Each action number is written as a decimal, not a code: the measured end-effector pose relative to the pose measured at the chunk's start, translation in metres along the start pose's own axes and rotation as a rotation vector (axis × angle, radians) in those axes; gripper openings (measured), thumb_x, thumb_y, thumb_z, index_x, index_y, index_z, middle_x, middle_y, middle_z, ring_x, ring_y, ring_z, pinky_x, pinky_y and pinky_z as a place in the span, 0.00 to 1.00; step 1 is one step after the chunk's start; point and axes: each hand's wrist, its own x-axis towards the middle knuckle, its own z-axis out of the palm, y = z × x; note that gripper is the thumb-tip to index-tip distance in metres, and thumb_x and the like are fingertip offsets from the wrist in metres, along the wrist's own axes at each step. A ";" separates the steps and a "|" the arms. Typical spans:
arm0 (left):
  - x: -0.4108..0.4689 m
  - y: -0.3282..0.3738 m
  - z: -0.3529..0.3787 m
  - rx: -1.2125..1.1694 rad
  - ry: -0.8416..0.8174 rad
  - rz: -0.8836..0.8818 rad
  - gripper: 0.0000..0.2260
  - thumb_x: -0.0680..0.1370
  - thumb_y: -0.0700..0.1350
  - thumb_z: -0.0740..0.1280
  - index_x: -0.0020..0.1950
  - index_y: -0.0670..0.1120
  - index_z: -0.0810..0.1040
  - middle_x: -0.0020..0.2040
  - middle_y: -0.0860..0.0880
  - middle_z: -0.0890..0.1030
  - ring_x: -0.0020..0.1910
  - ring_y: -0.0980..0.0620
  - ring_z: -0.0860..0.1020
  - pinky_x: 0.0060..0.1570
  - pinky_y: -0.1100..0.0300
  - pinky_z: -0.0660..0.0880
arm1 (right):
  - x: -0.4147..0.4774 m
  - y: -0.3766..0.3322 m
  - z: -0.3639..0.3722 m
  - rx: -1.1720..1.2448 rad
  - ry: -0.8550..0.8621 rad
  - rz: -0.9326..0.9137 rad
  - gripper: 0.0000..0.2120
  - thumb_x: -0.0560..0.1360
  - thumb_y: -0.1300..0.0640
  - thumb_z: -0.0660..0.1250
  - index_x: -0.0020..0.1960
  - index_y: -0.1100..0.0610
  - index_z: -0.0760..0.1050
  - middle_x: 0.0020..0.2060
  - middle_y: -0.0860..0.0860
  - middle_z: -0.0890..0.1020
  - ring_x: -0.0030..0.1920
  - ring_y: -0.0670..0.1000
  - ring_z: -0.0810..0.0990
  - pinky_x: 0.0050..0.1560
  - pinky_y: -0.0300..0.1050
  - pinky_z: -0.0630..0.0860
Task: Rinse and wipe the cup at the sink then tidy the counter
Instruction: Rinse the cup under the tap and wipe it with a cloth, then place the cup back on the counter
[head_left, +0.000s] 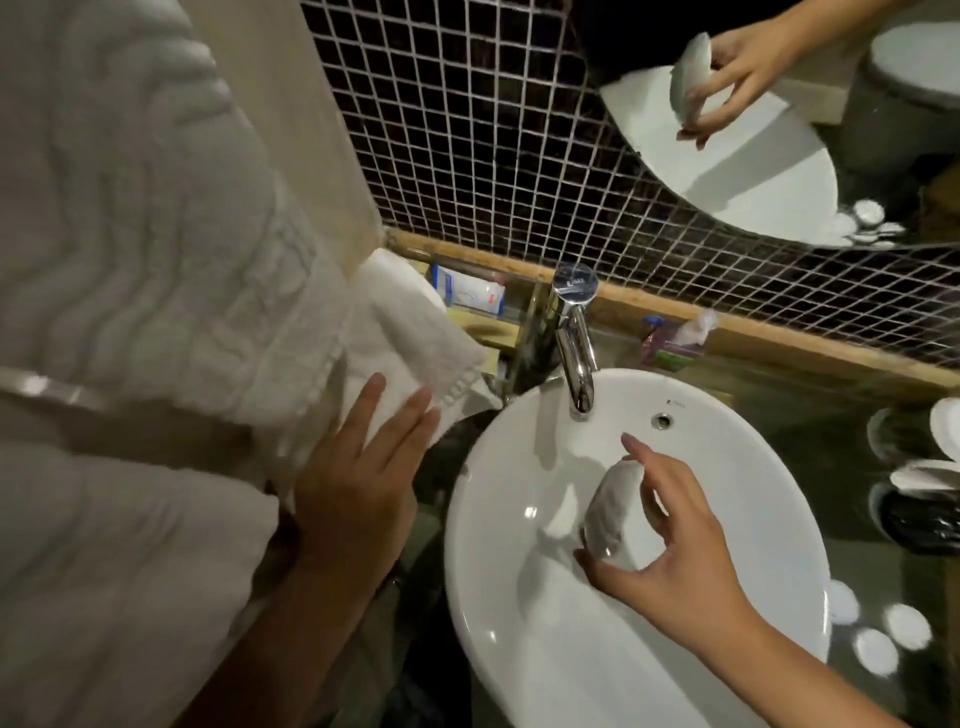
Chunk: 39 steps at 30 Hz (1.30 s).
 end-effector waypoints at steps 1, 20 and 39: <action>-0.005 -0.003 0.020 0.006 -0.071 -0.072 0.19 0.75 0.33 0.68 0.65 0.46 0.79 0.69 0.49 0.75 0.73 0.42 0.67 0.56 0.47 0.74 | 0.001 -0.002 0.003 -0.005 -0.019 -0.014 0.53 0.57 0.52 0.85 0.75 0.39 0.62 0.66 0.37 0.69 0.68 0.43 0.70 0.62 0.41 0.73; -0.019 -0.034 0.118 0.011 -0.744 -0.058 0.38 0.75 0.69 0.52 0.75 0.64 0.30 0.77 0.51 0.28 0.75 0.45 0.29 0.71 0.31 0.41 | -0.006 -0.004 0.014 -0.053 -0.107 -0.025 0.51 0.57 0.52 0.85 0.74 0.38 0.63 0.65 0.38 0.70 0.66 0.42 0.71 0.58 0.25 0.68; -0.015 -0.018 0.138 -0.007 -0.368 -0.387 0.24 0.81 0.62 0.49 0.76 0.60 0.64 0.78 0.52 0.62 0.79 0.46 0.52 0.72 0.32 0.43 | 0.019 0.009 0.004 -0.249 -0.134 0.068 0.51 0.57 0.48 0.83 0.74 0.38 0.62 0.61 0.38 0.68 0.63 0.35 0.66 0.56 0.26 0.65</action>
